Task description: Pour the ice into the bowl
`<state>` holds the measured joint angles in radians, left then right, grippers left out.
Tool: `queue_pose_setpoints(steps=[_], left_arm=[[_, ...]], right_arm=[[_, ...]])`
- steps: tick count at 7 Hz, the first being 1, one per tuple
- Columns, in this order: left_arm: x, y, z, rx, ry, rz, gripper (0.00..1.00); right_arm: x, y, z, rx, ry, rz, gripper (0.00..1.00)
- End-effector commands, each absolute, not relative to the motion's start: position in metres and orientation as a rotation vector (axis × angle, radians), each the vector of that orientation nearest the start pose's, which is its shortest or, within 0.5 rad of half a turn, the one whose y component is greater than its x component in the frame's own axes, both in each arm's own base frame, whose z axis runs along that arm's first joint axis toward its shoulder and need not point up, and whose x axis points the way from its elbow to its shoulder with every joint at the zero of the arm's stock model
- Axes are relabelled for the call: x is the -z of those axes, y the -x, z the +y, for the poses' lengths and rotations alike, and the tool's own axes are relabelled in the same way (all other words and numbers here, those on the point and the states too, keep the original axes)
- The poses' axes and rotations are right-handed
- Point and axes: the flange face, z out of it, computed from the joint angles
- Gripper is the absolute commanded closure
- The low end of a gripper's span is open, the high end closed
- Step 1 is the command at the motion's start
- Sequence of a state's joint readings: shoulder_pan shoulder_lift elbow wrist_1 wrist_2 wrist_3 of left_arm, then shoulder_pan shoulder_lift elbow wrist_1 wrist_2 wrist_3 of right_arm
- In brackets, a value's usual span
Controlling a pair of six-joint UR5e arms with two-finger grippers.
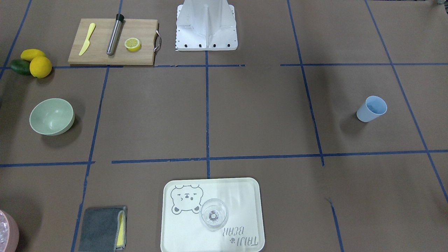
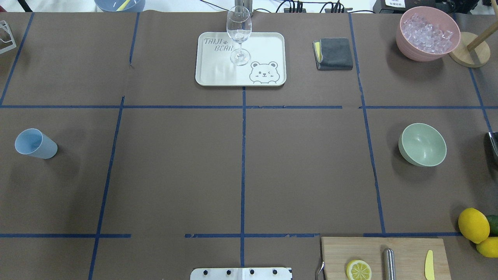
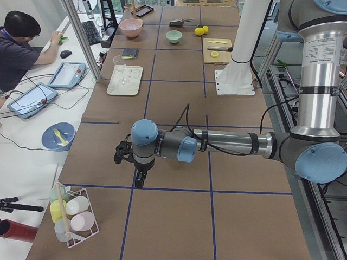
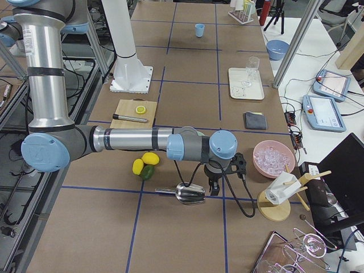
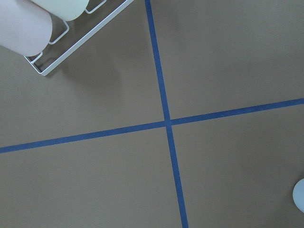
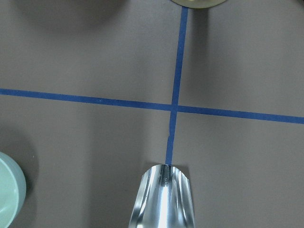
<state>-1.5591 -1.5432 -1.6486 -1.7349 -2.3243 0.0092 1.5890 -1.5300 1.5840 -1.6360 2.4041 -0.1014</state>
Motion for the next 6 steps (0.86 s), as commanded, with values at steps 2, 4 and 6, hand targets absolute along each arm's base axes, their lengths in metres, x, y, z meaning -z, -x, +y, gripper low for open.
queue_pose_setpoints(steps=[2,4,6], left_arm=[[-0.612,0.060,-0.494,-0.106,-0.216,0.752,0.00],[-0.589,0.059,-0.501,-0.123,-0.262,0.746,0.00],[-0.534,0.059,-0.504,-0.159,-0.365,0.744,0.00]], right_arm=[[-0.634,-0.073,-0.506,0.065,-0.042,-0.832,0.00],[-0.609,-0.072,-0.522,0.056,-0.075,-0.827,0.00],[-0.588,-0.067,-0.541,0.020,-0.081,-0.844,0.00]])
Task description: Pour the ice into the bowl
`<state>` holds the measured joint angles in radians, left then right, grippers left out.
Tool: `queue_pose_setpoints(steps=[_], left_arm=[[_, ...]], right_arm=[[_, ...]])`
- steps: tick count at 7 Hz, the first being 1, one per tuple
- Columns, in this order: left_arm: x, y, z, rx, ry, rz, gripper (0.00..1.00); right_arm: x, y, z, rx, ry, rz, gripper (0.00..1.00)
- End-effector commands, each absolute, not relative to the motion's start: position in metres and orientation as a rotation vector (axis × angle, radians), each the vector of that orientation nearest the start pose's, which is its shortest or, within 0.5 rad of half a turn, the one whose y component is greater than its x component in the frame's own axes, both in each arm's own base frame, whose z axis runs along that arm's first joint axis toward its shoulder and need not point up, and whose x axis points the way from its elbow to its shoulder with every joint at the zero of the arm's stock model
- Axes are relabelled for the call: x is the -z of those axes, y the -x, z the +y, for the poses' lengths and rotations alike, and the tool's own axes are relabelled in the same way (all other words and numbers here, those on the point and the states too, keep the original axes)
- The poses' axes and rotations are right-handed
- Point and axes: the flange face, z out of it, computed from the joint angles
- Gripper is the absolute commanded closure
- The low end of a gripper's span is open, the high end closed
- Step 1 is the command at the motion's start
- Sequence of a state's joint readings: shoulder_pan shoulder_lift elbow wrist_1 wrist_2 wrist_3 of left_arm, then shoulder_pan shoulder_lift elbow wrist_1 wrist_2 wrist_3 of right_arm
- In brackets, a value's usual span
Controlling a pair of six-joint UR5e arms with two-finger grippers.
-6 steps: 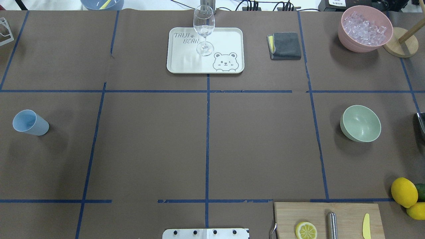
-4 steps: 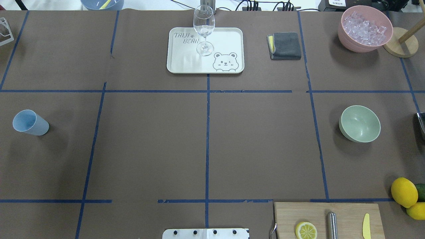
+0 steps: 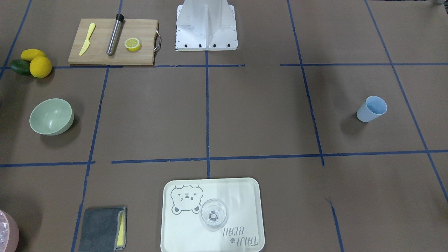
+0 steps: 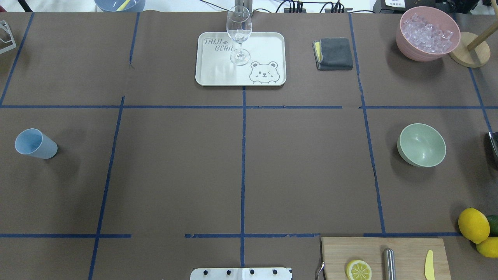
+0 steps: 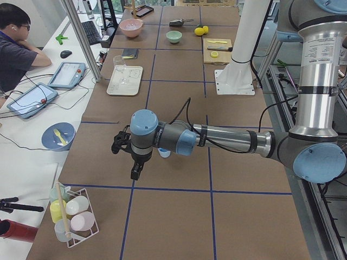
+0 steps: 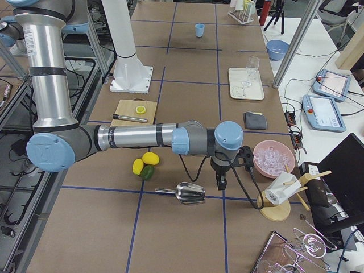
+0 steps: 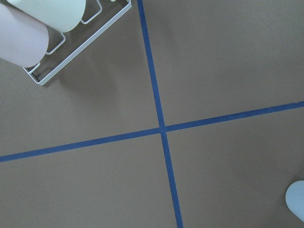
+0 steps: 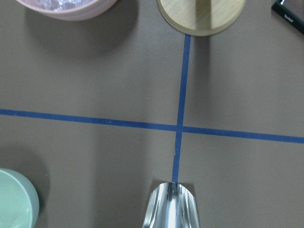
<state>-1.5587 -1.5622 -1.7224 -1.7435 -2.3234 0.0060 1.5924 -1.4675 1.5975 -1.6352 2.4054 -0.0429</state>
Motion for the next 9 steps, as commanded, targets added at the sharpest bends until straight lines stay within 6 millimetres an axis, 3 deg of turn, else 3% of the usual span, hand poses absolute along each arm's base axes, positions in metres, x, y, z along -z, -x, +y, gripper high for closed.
queue_pose_setpoints(steps=[1,2,4,5,6,7,9], left_arm=[[-0.491,0.057,-0.501,-0.100,-0.409,0.759,0.00],[-0.460,0.035,-0.498,-0.090,-0.447,0.788,0.00],[-0.412,-0.010,-0.483,-0.017,-0.484,0.752,0.00],[-0.414,-0.013,-0.464,0.006,-0.491,0.767,0.00],[-0.431,-0.032,-0.436,0.059,-0.525,0.810,0.00],[-0.457,-0.049,-0.405,0.092,-0.576,0.789,0.00],[-0.468,-0.073,-0.382,0.134,-0.603,0.815,0.00]], right_arm=[[-0.583,-0.041,-0.546,0.053,-0.062,-0.849,0.00],[-0.576,-0.017,-0.549,-0.007,-0.029,-0.857,0.00],[-0.572,0.047,-0.531,-0.149,-0.060,-0.924,0.00],[-0.563,0.070,-0.521,-0.206,-0.060,-0.967,0.00],[-0.552,0.102,-0.503,-0.189,-0.045,-0.954,0.00],[-0.545,0.113,-0.485,-0.174,-0.032,-0.957,0.00],[-0.561,0.137,-0.452,-0.132,-0.033,-0.906,0.00]])
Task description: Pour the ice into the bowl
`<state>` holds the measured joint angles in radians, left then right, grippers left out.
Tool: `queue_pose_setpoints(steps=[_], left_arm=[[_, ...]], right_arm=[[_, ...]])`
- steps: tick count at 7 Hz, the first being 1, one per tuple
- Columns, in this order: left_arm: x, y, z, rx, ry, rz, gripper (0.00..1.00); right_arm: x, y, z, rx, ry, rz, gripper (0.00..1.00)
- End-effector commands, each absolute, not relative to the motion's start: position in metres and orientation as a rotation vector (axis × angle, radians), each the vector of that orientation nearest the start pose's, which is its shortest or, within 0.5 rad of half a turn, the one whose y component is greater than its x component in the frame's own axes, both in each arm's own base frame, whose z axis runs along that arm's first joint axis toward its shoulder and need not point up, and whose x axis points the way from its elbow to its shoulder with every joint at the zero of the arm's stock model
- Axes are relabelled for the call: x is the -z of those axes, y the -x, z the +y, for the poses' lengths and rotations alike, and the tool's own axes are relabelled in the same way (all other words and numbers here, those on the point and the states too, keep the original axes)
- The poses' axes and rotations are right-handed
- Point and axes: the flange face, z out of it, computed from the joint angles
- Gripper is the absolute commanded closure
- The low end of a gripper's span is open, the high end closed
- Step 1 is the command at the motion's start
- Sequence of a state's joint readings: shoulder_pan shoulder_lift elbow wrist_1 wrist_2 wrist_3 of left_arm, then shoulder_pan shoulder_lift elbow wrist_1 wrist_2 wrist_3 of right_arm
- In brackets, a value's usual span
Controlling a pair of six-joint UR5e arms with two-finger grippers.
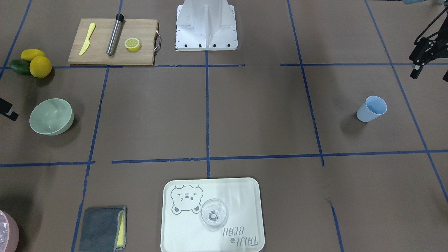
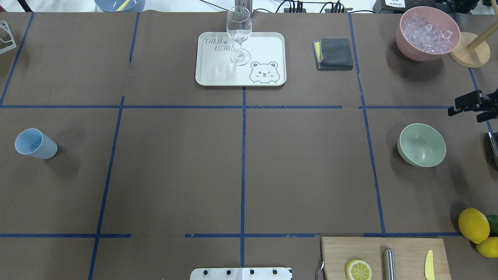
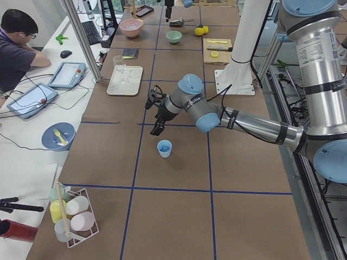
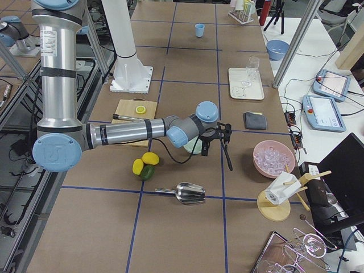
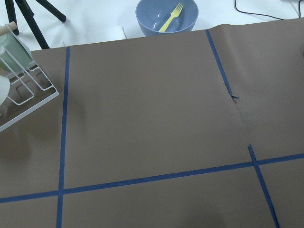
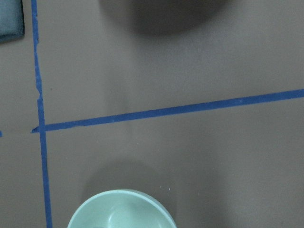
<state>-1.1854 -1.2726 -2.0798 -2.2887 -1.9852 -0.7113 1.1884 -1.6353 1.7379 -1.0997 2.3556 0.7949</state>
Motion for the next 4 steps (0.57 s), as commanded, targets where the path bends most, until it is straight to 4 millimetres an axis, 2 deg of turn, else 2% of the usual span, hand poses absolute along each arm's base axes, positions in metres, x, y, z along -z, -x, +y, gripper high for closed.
queue_pose_setpoints(steps=[1,2,3,4], left_arm=[[-0.470,-0.075,-0.383,0.142,-0.620,0.794,0.00],[-0.469,-0.074,-0.382,0.143,-0.626,0.796,0.00],[-0.468,-0.072,-0.380,0.145,-0.660,0.799,0.00],[-0.471,-0.068,-0.373,0.146,-0.681,0.799,0.00]], right_arm=[[-0.564,0.157,-0.441,-0.145,-0.042,-0.898,0.00],[-0.573,0.182,-0.431,-0.127,-0.036,-0.869,0.00],[-0.587,0.198,-0.427,-0.112,-0.046,-0.829,0.00],[-0.599,0.200,-0.426,-0.111,-0.040,-0.822,0.00]])
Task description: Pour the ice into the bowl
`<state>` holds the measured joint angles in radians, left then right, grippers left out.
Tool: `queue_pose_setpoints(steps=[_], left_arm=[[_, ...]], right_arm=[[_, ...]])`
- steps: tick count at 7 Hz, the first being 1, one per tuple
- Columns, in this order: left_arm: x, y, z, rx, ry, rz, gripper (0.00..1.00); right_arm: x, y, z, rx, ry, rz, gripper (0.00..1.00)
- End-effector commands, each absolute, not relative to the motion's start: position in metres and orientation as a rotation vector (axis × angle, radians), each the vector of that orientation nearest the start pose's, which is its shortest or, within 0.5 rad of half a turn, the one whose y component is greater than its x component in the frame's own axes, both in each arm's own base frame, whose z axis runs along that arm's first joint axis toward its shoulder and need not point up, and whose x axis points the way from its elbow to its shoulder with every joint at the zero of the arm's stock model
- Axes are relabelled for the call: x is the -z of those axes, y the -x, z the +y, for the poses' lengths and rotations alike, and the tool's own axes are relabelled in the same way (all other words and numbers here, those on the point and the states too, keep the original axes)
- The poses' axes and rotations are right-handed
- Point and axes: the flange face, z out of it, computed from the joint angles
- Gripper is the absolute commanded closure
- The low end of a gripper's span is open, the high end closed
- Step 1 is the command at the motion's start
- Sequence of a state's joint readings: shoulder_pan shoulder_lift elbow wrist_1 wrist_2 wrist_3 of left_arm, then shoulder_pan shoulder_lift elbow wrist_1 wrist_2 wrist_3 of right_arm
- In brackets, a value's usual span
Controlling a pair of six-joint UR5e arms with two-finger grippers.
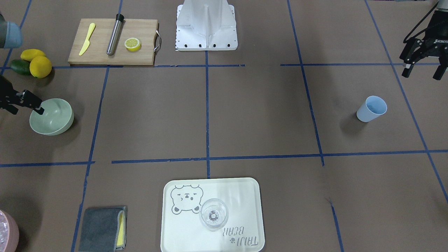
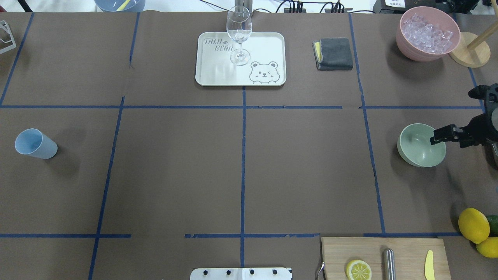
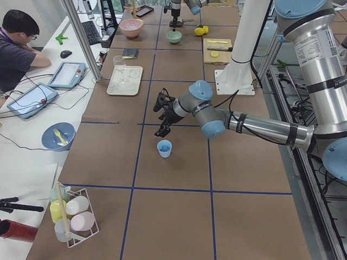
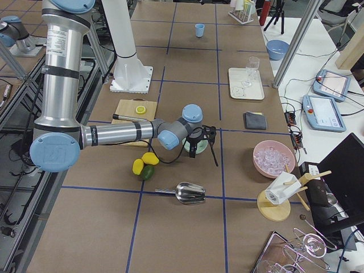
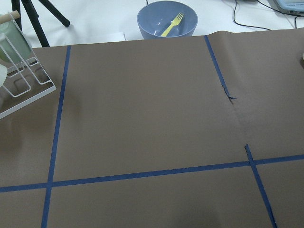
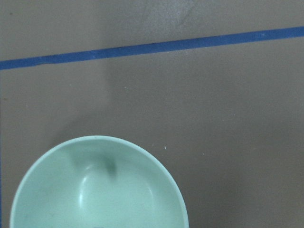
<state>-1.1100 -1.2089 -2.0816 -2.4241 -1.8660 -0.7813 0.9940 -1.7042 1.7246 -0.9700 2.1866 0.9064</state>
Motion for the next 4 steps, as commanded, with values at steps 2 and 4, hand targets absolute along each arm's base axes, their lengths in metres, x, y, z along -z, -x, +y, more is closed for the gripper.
queue_pose_setpoints(steps=[2,4], left_arm=[[-0.480,-0.065,-0.358,0.151,-0.720,0.789,0.00],[-0.482,-0.070,-0.353,0.159,-0.729,0.790,0.00]], right_arm=[[-0.607,0.198,-0.423,-0.113,-0.033,-0.816,0.25],[-0.608,0.200,-0.422,-0.103,-0.031,-0.817,1.00]])
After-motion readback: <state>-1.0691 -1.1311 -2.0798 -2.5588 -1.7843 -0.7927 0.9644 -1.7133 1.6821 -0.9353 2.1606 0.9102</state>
